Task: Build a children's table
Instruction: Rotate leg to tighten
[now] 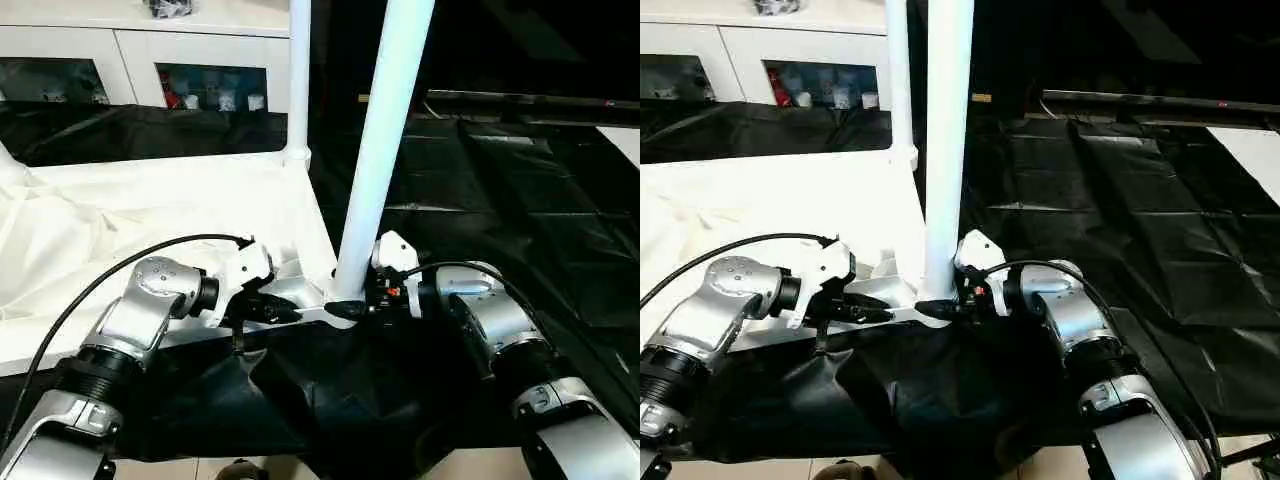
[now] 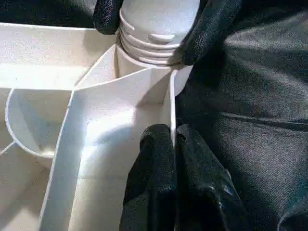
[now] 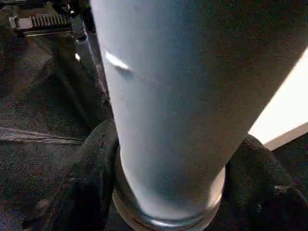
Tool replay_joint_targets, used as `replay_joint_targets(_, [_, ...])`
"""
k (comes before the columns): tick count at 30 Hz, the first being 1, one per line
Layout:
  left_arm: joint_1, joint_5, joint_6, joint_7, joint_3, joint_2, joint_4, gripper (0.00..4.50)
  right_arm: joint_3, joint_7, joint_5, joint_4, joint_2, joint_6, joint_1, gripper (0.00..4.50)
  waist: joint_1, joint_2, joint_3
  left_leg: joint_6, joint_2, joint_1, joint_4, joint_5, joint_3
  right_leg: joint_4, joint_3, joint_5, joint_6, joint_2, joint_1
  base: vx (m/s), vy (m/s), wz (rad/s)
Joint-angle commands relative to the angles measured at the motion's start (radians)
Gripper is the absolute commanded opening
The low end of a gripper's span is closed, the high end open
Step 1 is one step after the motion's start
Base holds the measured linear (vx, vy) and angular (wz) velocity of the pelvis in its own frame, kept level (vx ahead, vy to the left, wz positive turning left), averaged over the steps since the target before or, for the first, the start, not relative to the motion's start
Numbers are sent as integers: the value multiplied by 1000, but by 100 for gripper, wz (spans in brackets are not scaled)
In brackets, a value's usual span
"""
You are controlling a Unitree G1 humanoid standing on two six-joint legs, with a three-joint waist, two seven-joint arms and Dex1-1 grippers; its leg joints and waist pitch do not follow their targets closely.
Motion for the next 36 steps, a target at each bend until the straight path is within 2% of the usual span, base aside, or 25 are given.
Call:
replay_joint_targets(1, [11, -12, 10, 0, -7, -7, -12, 0, 6, 11, 17, -16, 2, 19, 8, 270, 1, 2, -64, 67, 67, 36, -62, -106, -28, -60, 42, 84, -263, -90, 33, 0, 0, 0])
replay_joint_targets(3, [-1, 1, 7, 54, 0, -34, 11, 0, -2, -38, 13, -9, 20, 33, 12, 270, 0, 1, -64, 65, 68, 37, -63, -107, -28, -60, 43, 76, -263, -91, 32, 0, 0, 0])
replay_joint_targets(5, [-29, 23, 11, 152, 10, -80, 59, 0, -20, -177, -18, 37, 55, 31, -2, 270, -2, -1, -62, 49, 66, 39, -65, -132, -29, -67, 44, 34, -259, -93, 31, 0, 0, 0])
replay_joint_targets(6, [-29, 23, 11, 152, 10, -80, 59, 0, -20, -177, -18, 37, 55, 31, -2, 270, -5, 0, -59, 34, 66, 40, -68, -154, -30, -72, 46, -8, -254, -94, 29, 0, 0, 0])
replay_joint_targets(8, [-78, 53, 24, 298, 20, -159, 129, 0, -53, -377, -43, 101, 118, 28, -21, 270, -7, -1, -59, 16, 67, 43, -70, -170, -29, -76, 48, -40, -250, -95, 27, 0, 0, 0])
replay_joint_targets(10, [-116, 69, 37, 398, 28, -218, 174, 0, -70, -494, -51, 131, 165, 37, -28, 269, -10, -2, -57, -25, 66, 47, -75, -223, -35, -85, 49, -143, -231, -101, 28, 0, 0, 0])
replay_joint_targets(11, [-127, 73, 41, 425, 30, -234, 185, 0, -74, -524, -52, 136, 180, 43, -29, 269, -10, -2, -57, -27, 68, 45, -76, -221, -35, -85, 50, -139, -226, -102, 29, 0, 0, 0])
replay_joint_targets(12, [-142, 74, 49, 458, 34, -257, 198, 0, -84, -575, -50, 146, 204, 51, -33, 269, -11, 4, -54, -28, 65, 47, -78, -229, -36, -87, 51, -142, -218, -99, 25, 0, 0, 0])
replay_joint_targets(14, [-157, 77, 57, 492, 36, -282, 209, 0, -94, -640, -52, 157, 232, 63, -38, 269, -10, 0, -59, -23, 65, 45, -77, -217, -36, -87, 51, -127, -209, -101, 29, 0, 0, 0])
replay_joint_targets(15, [-167, 78, 61, 513, 33, -308, 211, 0, -96, -695, -54, 172, 260, 77, -45, 269, -11, 8, -59, -18, 64, 43, -76, -203, -36, -85, 51, -102, -210, -100, 28, 0, 0, 0])
replay_joint_targets(18, [-170, 80, 57, 518, 33, -322, 215, 0, -97, -714, -57, 179, 275, 79, -49, 269, -11, 4, -61, -7, 63, 41, -74, -186, -35, -82, 50, -58, -209, -98, 31, 0, 0, 0])
replay_joint_targets(19, [-169, 84, 49, 508, 30, -329, 215, 0, -104, -707, -47, 180, 292, 71, -50, 269, -11, 10, -61, -3, 63, 40, -74, -183, -36, -82, 49, -40, -209, -98, 31, 0, 0, 0])
replay_joint_targets(21, [-167, 86, 44, 502, 29, -330, 215, 0, -111, -699, -39, 182, 298, 67, -51, 339, -12, 7, -62, 5, 63, 40, -74, -182, -35, -80, 49, -25, -210, -98, 33, 0, 0, 0])
replay_joint_targets(23, [-149, 79, 18, 462, 21, -311, 197, 0, -115, -678, -34, 174, 287, 63, -53, 342, -11, 10, -60, 6, 64, 40, -76, -196, -36, -84, 49, -43, -211, -98, 32, 0, 0, 0])
replay_joint_targets(26, [-111, 67, -5, 386, 8, -267, 154, 0, -95, -636, -53, 154, 243, 42, -56, 382, -15, 9, -59, -2, 66, 39, -79, -215, -38, -85, 49, -69, -209, -99, 32, 0, 0, 0])
replay_joint_targets(28, [-102, 63, -3, 367, 6, -258, 144, 0, -89, -621, -54, 151, 232, 35, -58, 382, -18, 9, -61, 3, 65, 38, -77, -204, -37, -82, 48, -48, -211, -98, 34, 0, 0, 0])
replay_joint_targets(29, [-89, 58, -14, 339, 2, -244, 130, 0, -83, -584, -52, 143, 215, 34, -55, 382, -20, 5, -61, 7, 65, 38, -76, -197, -36, -81, 49, -36, -213, -98, 34, 0, 0, 0])
replay_joint_targets(31, [-71, 49, -10, 300, 0, -221, 105, 0, -70, -502, -44, 117, 183, 33, -46, 382, -20, 4, -62, 35, 63, 33, -71, -158, -35, -76, 48, 11, -222, -98, 39, 0, 0, 0])
replay_joint_targets(35, [-41, 17, -17, 201, -3, -178, 52, 0, -44, -344, -35, 53, 121, 34, -17, 382, -16, 1, -61, 60, 65, 32, -68, -138, -32, -75, 47, 25, -227, -95, 38, 0, 0, 0])
replay_joint_targets(36, [-33, 12, -18, 176, -6, -163, 40, 0, -36, -297, -28, 34, 105, 35, -7, 382, -14, 4, -60, 62, 66, 34, -67, -140, -31, -76, 48, 20, -230, -95, 35, 0, 0, 0])
